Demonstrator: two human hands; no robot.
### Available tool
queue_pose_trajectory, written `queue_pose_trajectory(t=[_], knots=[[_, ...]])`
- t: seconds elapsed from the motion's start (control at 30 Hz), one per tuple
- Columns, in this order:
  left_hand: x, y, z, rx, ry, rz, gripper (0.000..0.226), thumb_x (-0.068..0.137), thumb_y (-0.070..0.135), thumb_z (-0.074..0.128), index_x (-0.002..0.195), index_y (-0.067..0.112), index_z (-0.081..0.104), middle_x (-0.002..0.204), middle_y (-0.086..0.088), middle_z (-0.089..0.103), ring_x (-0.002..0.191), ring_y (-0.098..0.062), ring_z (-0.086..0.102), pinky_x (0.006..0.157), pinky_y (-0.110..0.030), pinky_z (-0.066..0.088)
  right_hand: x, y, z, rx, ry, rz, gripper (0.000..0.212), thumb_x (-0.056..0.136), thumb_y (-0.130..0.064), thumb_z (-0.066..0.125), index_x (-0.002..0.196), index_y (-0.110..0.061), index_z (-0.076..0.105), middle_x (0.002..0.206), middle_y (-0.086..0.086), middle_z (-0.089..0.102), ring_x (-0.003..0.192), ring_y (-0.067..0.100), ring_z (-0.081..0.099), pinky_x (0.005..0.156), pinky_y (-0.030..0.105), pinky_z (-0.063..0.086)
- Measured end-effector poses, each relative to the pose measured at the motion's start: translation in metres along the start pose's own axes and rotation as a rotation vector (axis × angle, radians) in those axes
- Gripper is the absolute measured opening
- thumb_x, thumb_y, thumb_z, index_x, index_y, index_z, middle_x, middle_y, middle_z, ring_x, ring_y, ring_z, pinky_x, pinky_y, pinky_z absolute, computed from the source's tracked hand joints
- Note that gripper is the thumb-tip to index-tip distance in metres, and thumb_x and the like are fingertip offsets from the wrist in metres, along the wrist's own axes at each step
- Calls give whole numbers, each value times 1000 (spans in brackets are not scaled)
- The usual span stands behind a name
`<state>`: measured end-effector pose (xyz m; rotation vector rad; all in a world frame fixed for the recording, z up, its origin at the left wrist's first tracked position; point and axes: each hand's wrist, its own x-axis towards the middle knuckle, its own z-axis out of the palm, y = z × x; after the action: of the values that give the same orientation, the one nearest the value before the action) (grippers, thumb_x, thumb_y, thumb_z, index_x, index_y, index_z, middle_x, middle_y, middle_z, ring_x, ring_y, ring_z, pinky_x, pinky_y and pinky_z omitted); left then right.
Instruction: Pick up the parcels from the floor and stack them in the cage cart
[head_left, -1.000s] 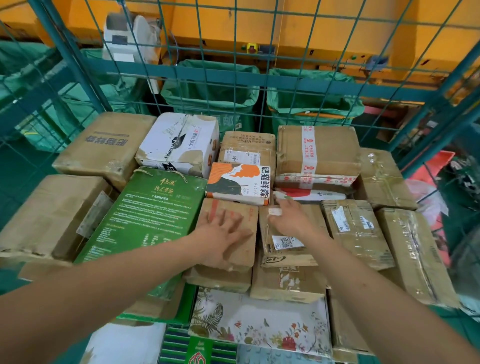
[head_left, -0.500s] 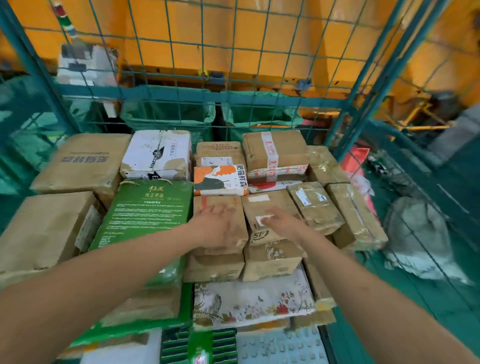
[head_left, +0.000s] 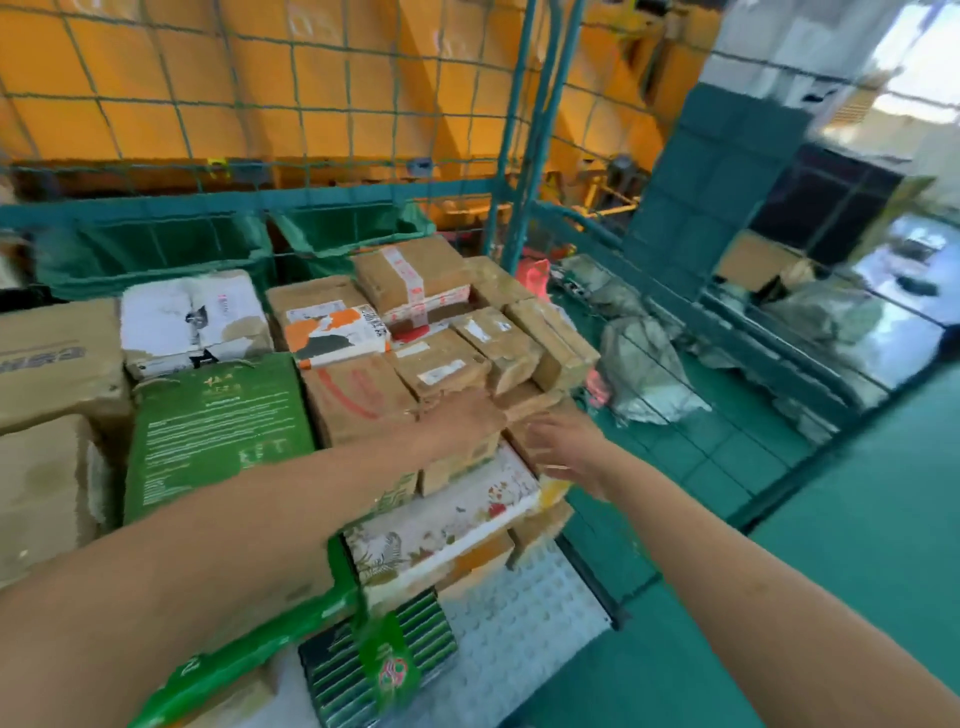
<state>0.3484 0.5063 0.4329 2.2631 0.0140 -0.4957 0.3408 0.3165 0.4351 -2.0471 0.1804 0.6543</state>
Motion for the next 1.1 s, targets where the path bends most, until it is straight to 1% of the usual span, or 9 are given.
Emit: queue_pose_trajectory(t=[0.07, 0.17, 0.23, 0.3, 0.43, 0.53, 0.7, 0.9, 1.1], knots=[[-7, 18, 18, -10, -49, 71, 49, 101, 46, 60, 142, 21, 50, 137, -3, 56, 115, -22, 56, 79, -32, 48, -28, 17, -13, 60, 52, 36, 19, 111, -22, 45, 126, -21, 56, 140, 8, 59, 129, 31, 57, 112, 44, 45], [-25, 53, 51, 105, -86, 218, 68, 102, 52, 55, 160, 25, 31, 157, -3, 42, 118, -17, 50, 70, -15, 39, -66, 53, -38, 157, 152, 77, 28, 108, -32, 50, 134, -24, 56, 139, 3, 60, 123, 25, 59, 111, 42, 48], [-35, 75, 72, 95, -131, 223, 68, 103, 51, 54, 160, 21, 30, 158, -4, 41, 129, -21, 49, 79, -19, 37, -90, 74, -51, 190, 201, 100, 19, 107, -32, 53, 123, -27, 60, 133, 0, 62, 122, 23, 59, 110, 41, 48], [-44, 96, 97, 124, -178, 254, 66, 102, 55, 54, 157, 22, 36, 153, -2, 46, 121, -20, 54, 88, -27, 45, -116, 95, -64, 232, 242, 125, 13, 106, -34, 54, 116, -27, 59, 132, 0, 63, 120, 23, 60, 108, 39, 48], [-58, 141, 163, 171, -255, 337, 65, 100, 59, 55, 153, 25, 41, 152, 2, 45, 113, -18, 54, 77, -24, 49, -174, 152, -94, 324, 357, 160, 10, 104, -36, 58, 106, -27, 61, 129, 5, 67, 104, 22, 62, 93, 35, 46], [-81, 180, 230, 127, -336, 391, 66, 97, 53, 62, 152, 22, 45, 159, -4, 42, 136, -21, 49, 98, -28, 41, -231, 208, -118, 378, 449, 205, 15, 103, -38, 58, 111, -27, 62, 125, 3, 68, 101, 20, 63, 96, 36, 48], [-141, 246, 349, 183, -502, 495, 64, 96, 50, 65, 150, 21, 48, 159, -7, 43, 139, -22, 48, 113, -35, 40, -336, 312, -158, 480, 586, 279, 29, 102, -41, 59, 125, -23, 62, 120, 0, 70, 102, 20, 66, 100, 37, 51], [-240, 308, 504, 357, -679, 627, 60, 99, 50, 61, 150, 22, 48, 160, -3, 42, 143, -21, 44, 104, -26, 36, -464, 446, -189, 616, 726, 370, 32, 102, -41, 59, 127, -21, 62, 121, 2, 71, 103, 21, 67, 102, 39, 51], [-319, 327, 630, 490, -806, 672, 58, 99, 50, 59, 150, 23, 48, 160, -3, 42, 144, -22, 42, 109, -30, 36, -555, 567, -192, 756, 787, 463, 39, 102, -41, 59, 134, -19, 60, 118, 1, 71, 104, 22, 66, 100, 39, 51]])
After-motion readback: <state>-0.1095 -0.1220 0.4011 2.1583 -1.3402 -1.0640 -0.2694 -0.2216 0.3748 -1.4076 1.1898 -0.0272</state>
